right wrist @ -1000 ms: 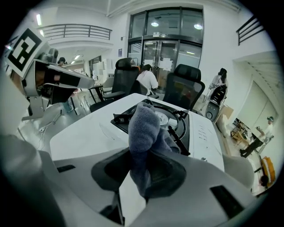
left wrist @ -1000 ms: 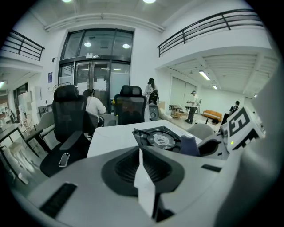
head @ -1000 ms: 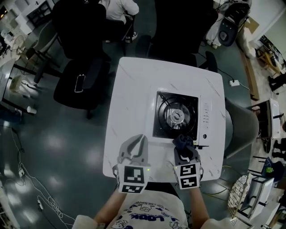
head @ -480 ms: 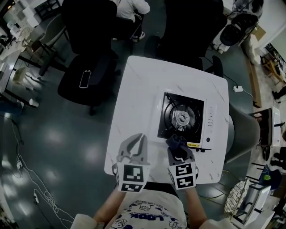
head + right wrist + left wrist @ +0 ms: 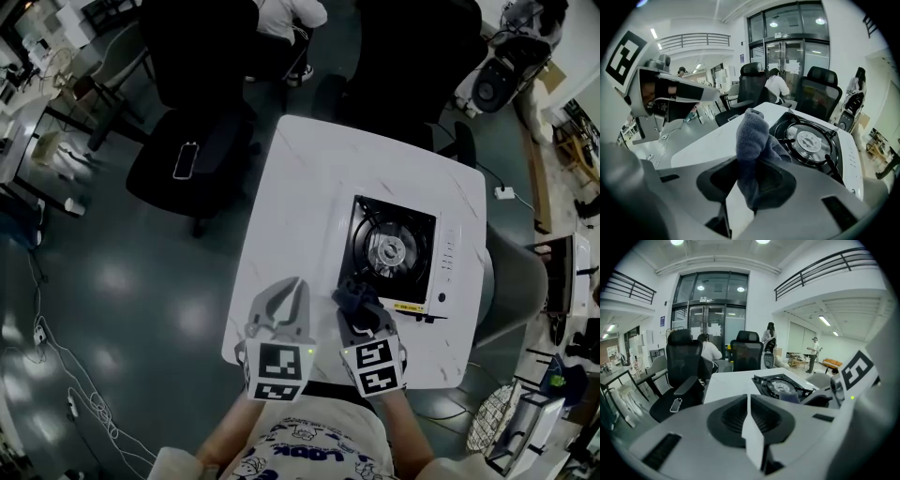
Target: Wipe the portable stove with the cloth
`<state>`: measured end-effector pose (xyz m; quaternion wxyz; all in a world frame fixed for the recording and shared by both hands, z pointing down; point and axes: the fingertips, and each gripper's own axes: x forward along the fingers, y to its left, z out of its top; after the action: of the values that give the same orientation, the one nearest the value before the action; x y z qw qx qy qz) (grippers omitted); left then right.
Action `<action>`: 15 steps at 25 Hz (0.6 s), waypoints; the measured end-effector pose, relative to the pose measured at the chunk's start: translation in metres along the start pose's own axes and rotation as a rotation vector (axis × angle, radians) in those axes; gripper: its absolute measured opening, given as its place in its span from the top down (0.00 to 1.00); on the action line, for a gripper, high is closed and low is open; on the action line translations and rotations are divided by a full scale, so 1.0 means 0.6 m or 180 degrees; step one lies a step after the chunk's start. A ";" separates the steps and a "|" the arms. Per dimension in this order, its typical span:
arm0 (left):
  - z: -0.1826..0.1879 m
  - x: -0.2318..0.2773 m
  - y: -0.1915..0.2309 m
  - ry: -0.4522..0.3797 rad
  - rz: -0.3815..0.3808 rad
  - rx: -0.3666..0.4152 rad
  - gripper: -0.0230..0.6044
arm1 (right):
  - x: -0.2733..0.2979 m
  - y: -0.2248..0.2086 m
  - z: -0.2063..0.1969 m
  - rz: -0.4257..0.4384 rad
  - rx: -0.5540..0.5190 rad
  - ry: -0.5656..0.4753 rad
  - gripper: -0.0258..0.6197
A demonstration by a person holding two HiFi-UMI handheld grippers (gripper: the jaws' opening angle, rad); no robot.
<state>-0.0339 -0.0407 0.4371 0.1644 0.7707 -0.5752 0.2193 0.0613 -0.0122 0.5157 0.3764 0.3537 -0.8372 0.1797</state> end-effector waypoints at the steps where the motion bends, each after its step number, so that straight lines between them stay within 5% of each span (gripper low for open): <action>1: 0.000 -0.001 0.003 -0.0002 0.0007 -0.0001 0.91 | 0.002 0.004 0.002 0.0025 -0.0008 -0.0003 0.79; 15: -0.005 -0.012 0.032 -0.0006 0.0154 -0.0080 0.91 | 0.039 0.072 0.053 0.0420 -0.0038 -0.0099 0.79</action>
<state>-0.0546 -0.0384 0.4360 0.1682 0.7547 -0.5965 0.2153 0.0029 -0.0110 0.5111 0.3528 0.2982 -0.8655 0.1937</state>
